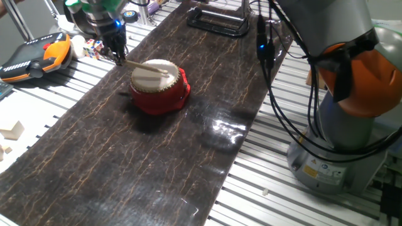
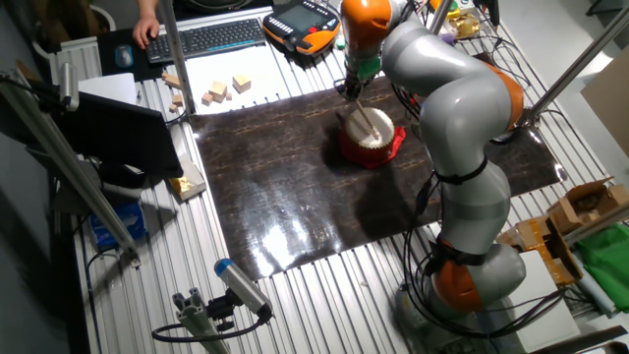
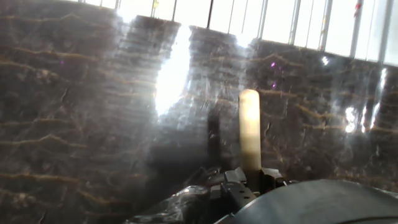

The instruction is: Play the drum

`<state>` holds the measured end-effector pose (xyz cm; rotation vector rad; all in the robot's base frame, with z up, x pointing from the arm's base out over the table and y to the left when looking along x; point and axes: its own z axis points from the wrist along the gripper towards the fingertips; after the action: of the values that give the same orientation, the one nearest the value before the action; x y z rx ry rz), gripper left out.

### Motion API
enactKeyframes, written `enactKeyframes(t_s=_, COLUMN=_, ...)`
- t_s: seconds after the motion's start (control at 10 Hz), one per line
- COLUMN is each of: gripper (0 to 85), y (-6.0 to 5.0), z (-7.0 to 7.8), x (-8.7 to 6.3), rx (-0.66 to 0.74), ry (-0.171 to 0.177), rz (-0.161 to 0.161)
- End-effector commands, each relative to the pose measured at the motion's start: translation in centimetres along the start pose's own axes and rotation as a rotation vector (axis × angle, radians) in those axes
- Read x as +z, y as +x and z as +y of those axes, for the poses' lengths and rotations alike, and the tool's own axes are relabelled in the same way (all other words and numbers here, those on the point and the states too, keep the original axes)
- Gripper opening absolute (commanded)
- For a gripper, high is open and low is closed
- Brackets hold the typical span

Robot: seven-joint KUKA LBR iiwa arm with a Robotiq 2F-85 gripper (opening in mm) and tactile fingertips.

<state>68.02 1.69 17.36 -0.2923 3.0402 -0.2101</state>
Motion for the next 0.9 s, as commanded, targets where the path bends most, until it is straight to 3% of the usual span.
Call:
enactKeyframes(t_s=0.0, gripper=1.0, y=-0.1, z=0.0, x=0.2, rx=-0.005, ry=0.017, rz=-0.019)
enactKeyframes(t_s=0.2, gripper=1.0, y=-0.3, z=-0.1, x=0.9, rx=-0.01, ry=0.03, rz=-0.046)
enactKeyframes(t_s=0.3, gripper=1.0, y=-0.3, z=-0.1, x=1.0, rx=-0.011, ry=0.024, rz=-0.041)
enactKeyframes(t_s=0.6, gripper=1.0, y=-0.1, z=0.1, x=0.0, rx=0.006, ry=-0.025, rz=0.023)
enactKeyframes(t_s=0.8, gripper=1.0, y=0.0, z=0.2, x=-0.3, rx=-0.003, ry=-0.018, rz=0.043)
